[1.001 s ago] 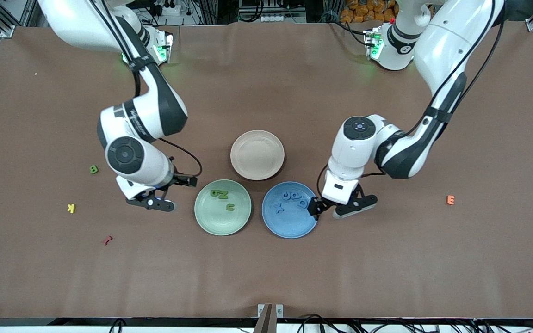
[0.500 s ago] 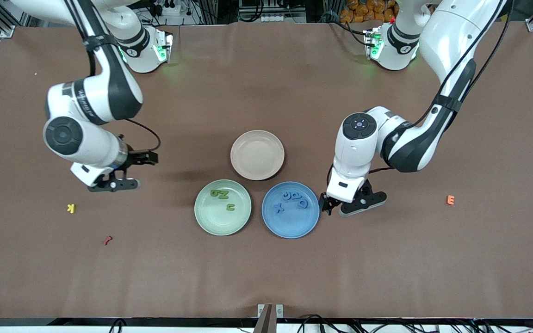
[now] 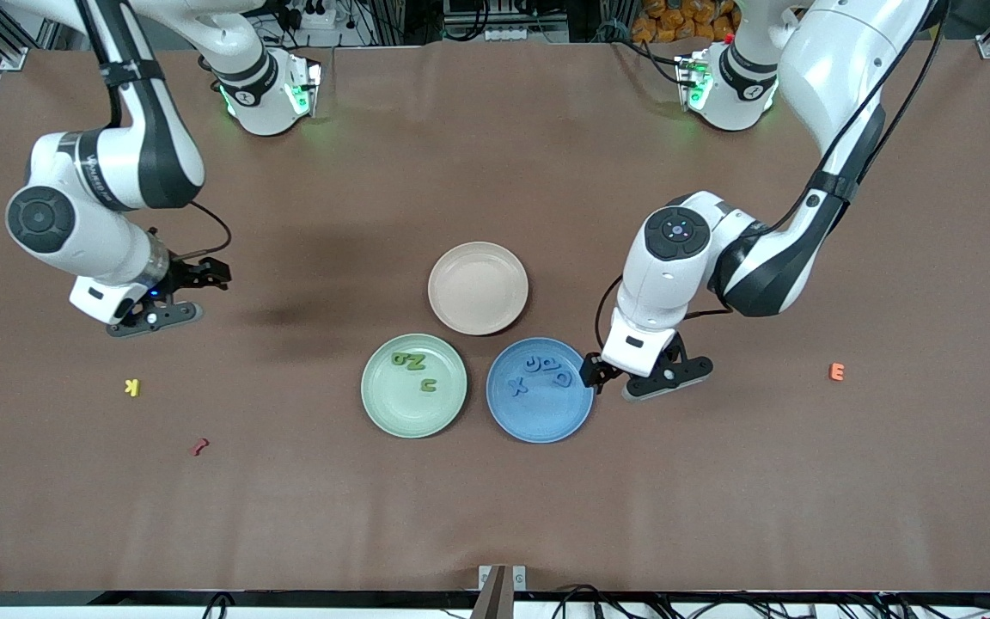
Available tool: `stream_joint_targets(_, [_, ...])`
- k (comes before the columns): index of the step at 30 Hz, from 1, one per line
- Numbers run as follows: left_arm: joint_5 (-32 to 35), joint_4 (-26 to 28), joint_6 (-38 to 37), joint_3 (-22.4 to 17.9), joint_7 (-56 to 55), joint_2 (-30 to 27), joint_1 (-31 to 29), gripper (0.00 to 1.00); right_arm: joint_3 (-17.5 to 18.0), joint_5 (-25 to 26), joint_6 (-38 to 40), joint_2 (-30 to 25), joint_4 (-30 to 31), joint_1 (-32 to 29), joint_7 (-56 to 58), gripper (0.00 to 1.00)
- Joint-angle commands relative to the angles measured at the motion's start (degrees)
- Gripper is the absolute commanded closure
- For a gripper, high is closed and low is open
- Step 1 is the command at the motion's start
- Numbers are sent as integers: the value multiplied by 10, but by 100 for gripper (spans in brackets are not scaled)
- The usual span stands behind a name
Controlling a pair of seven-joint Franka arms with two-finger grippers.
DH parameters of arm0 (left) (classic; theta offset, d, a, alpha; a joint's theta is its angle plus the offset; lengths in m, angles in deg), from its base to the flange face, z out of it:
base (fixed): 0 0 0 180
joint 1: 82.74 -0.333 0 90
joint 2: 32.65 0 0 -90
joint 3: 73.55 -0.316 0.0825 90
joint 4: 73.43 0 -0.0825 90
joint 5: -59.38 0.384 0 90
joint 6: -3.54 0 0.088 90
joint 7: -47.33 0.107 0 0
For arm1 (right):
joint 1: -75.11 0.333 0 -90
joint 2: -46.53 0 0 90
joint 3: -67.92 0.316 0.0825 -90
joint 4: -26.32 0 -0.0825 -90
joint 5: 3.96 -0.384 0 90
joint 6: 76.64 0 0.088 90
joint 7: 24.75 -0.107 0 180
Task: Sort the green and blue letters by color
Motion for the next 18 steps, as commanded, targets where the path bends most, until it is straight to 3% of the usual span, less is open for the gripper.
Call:
stream_joint_targets(1, [-15,-15,-13,3,15,7,1,0,8,8,-77,-15,64,-69,104,0])
stream_joint_targets(8, [-18,-15,-13,3,23,9,-6,0,8,8,-149,25,80,-127,194,0])
stream_joint_targets(18, [-28,-13,-14,2,65,2,-12,0,9,7,-238,79,97,-163,240,0])
